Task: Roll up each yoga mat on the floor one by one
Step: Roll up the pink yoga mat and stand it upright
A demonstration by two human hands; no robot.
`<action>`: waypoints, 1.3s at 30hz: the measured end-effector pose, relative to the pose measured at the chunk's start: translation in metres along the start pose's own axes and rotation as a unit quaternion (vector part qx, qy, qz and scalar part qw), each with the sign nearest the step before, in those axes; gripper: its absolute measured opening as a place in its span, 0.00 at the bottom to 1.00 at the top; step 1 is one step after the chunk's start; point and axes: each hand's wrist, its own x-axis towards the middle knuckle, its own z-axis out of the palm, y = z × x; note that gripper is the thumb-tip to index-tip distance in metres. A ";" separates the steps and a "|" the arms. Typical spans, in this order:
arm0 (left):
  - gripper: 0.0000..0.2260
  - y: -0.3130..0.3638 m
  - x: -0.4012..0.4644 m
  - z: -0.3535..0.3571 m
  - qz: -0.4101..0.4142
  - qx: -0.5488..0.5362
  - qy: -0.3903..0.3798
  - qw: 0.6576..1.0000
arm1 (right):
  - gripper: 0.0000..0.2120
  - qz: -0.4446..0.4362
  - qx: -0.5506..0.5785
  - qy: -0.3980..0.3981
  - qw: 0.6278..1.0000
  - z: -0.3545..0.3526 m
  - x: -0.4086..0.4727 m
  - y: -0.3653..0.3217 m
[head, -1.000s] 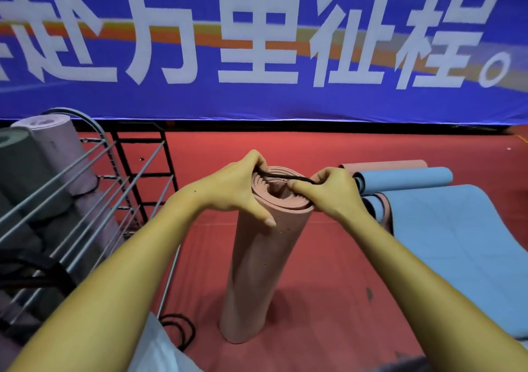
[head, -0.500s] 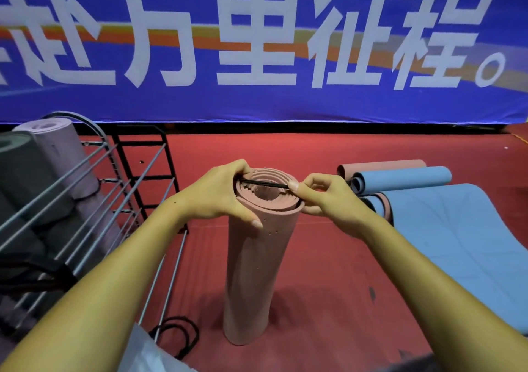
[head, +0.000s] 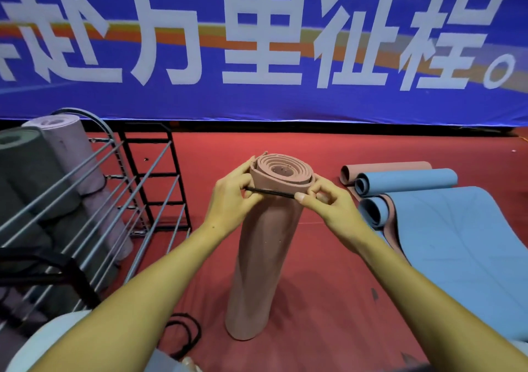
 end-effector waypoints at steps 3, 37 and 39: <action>0.21 -0.012 -0.013 0.007 -0.047 0.041 -0.020 0.998 | 0.15 -0.018 -0.088 -0.012 0.996 0.001 -0.003 0.013; 0.04 -0.041 -0.025 -0.002 -0.397 -0.191 -0.047 0.896 | 0.11 0.255 0.139 0.141 0.947 0.031 0.011 0.061; 0.04 -0.039 -0.021 0.001 -0.396 -0.169 -0.048 0.901 | 0.09 0.268 0.137 0.140 0.943 0.030 0.012 0.064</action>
